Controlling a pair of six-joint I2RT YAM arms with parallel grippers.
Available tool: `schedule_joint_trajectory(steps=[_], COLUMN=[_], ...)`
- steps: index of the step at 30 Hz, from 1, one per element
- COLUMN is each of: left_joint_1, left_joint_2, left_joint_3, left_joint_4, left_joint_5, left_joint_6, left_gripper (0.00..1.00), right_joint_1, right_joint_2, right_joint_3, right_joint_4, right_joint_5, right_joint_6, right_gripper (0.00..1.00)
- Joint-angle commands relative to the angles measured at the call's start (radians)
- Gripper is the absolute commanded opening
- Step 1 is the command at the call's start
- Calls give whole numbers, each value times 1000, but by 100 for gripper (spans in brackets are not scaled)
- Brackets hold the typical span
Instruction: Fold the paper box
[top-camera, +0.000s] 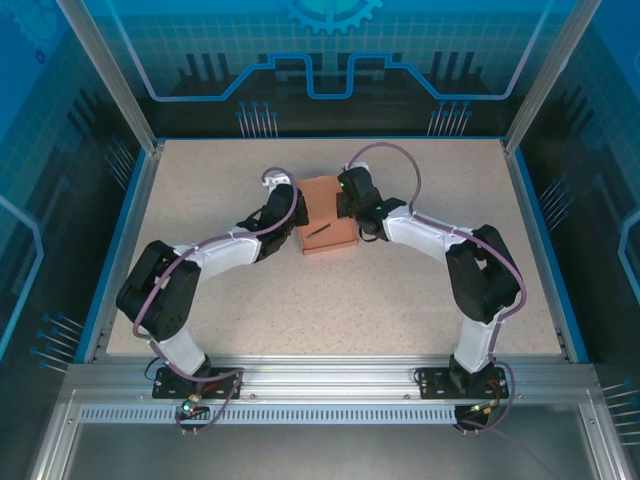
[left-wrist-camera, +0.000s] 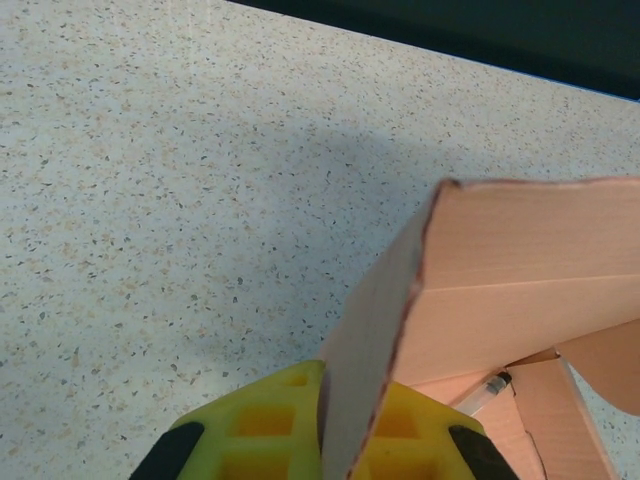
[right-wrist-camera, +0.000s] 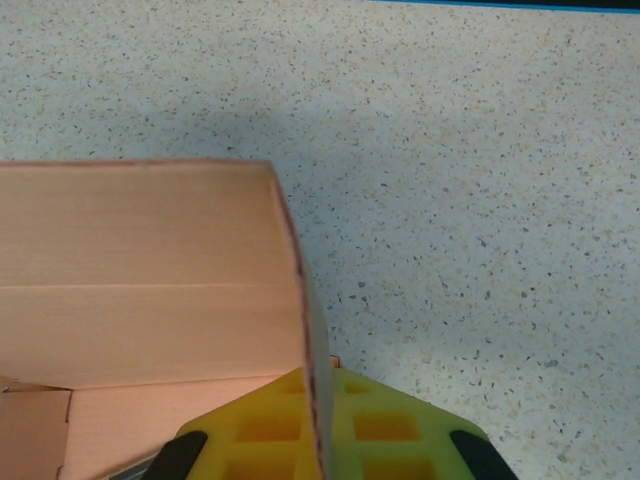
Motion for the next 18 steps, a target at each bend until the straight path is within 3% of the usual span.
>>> schedule_joint_trajectory(steps=[1,18], left_joint_1=[-13,-115], left_joint_2=[15,22], left_joint_3=[26,-78], left_joint_4=[63,162], left_joint_5=[-86,-235], left_joint_6=[-45,-76], left_gripper=[2,2], right_joint_1=[-10,4], right_joint_2=[-33,-103], right_joint_3=[-41,-235], right_joint_4=[62,292], right_joint_5=[27,17], right_joint_6=[49,96], right_gripper=[0,0])
